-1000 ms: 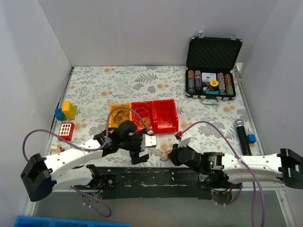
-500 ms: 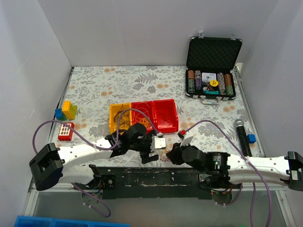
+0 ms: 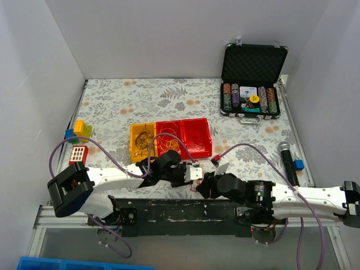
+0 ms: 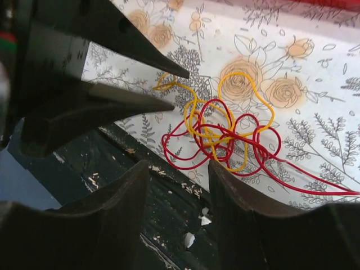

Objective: Untangle the cables

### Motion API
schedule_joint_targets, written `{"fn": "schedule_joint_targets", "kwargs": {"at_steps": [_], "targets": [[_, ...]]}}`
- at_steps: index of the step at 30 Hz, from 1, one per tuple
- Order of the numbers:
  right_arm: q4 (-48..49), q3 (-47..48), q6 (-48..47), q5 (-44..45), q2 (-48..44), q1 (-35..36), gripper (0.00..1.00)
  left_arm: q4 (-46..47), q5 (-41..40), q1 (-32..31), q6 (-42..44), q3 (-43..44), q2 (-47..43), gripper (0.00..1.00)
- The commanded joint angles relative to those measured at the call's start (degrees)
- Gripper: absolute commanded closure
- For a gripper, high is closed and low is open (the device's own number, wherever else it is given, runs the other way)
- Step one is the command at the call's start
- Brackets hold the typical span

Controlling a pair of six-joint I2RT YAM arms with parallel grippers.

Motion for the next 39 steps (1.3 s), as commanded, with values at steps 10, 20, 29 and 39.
{"fn": "schedule_joint_targets", "kwargs": {"at_steps": [10,20,29,39], "targets": [[7.3,-4.4,5.6,2.7,2.9,0.4,0.46,-1.7,-2.9,-0.2,-0.3,-3.3,-6.3,0.95],[17.1,-3.1,3.5,-0.3,13.8,0.1,0.54,-2.6,-2.7,3.1,-1.5,-6.0,-11.2,0.96],[20.7,0.7,-0.5,-1.8,19.9,-0.1,0.53,-2.0,-2.2,3.8,-1.8,-7.3,-12.4,0.96],[23.3,3.2,-3.4,-3.9,24.1,-0.3,0.5,-2.0,-2.1,4.7,-1.9,-8.6,-13.0,0.95]]}}
